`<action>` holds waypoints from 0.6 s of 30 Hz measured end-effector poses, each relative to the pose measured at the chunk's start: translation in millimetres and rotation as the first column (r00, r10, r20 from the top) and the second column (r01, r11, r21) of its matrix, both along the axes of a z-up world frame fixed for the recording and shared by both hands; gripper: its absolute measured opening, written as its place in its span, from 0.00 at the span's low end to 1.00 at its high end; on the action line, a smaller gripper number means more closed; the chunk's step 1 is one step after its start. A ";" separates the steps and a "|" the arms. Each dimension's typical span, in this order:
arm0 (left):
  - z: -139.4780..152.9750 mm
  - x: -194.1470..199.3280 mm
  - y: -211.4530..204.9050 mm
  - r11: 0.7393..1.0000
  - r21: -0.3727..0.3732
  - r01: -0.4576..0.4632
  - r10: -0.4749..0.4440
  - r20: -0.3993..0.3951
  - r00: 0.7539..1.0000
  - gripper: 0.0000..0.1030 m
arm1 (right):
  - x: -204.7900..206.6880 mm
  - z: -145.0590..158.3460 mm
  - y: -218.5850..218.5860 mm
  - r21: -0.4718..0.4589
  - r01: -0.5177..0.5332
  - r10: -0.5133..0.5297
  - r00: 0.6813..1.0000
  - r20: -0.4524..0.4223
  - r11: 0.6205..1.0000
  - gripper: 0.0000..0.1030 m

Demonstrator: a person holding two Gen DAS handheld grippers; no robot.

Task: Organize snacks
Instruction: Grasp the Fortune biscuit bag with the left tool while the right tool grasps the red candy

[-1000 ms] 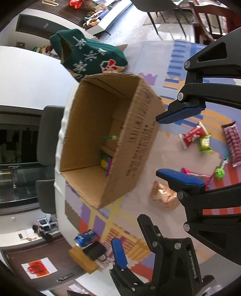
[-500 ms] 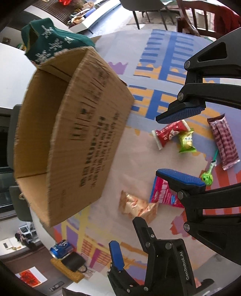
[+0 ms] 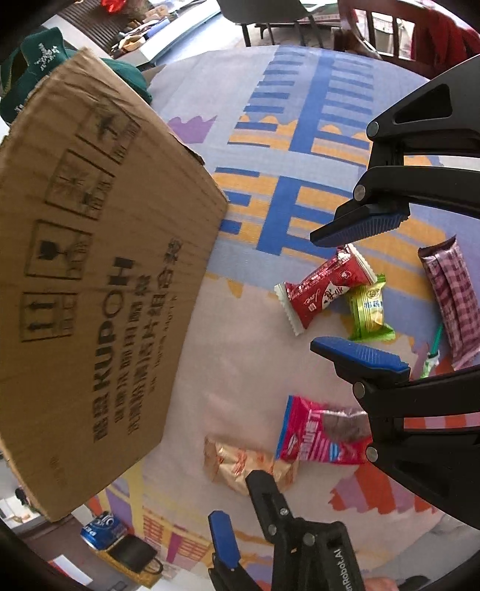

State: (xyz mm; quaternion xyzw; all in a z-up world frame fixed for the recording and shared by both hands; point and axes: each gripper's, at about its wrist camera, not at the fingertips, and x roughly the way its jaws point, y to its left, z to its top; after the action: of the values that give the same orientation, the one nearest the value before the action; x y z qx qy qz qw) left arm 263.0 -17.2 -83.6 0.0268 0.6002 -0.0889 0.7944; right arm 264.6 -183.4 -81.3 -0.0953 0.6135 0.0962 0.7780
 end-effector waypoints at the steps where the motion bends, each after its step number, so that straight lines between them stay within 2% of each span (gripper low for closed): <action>1: -1.1 0.8 0.2 1.000 -0.001 -0.001 0.001 -0.002 1.000 0.72 | 0.2 -1.4 -0.6 -0.002 -0.001 0.001 1.000 -0.002 1.000 0.50; 3: -3.9 2.4 -0.1 1.000 -0.008 -0.002 0.001 -0.005 1.000 0.72 | 1.6 -4.4 -1.8 -0.004 0.001 -0.001 1.000 -0.006 1.000 0.50; 6: -8.1 4.7 0.9 0.999 -0.033 -0.004 0.004 -0.018 1.000 0.65 | 3.1 -7.8 -3.6 0.001 0.004 -0.004 1.000 -0.009 1.000 0.49; 7: -9.0 5.4 0.9 0.999 -0.039 -0.003 0.003 -0.021 1.000 0.63 | 3.1 -7.7 -3.4 0.003 0.003 -0.003 1.000 -0.008 1.000 0.48; 10: -12.4 7.4 1.8 0.999 -0.051 -0.003 0.001 -0.032 0.999 0.58 | 0.6 -8.3 -4.6 0.005 -0.006 0.006 1.000 0.007 1.000 0.34; 12: -15.5 8.2 2.2 0.998 -0.060 -0.002 -0.001 -0.041 0.999 0.54 | -1.1 -10.0 -3.6 0.001 -0.019 0.019 1.000 0.010 1.000 0.32; 14: -19.1 8.3 2.2 0.997 -0.074 0.002 -0.006 -0.052 0.999 0.45 | -1.7 -11.6 -4.9 0.004 -0.022 0.022 1.000 0.008 1.000 0.29; 18: -16.6 7.5 -0.3 0.998 -0.060 0.023 -0.025 -0.032 0.999 0.40 | -1.7 -13.6 -2.2 0.009 -0.033 0.033 0.999 0.016 0.999 0.22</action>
State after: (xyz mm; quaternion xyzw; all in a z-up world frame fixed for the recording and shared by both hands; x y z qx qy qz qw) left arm 270.5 -17.5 -100.3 0.0087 0.6097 -0.1166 0.7839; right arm 262.9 -185.7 -94.9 -0.1028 0.6054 0.1111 0.7814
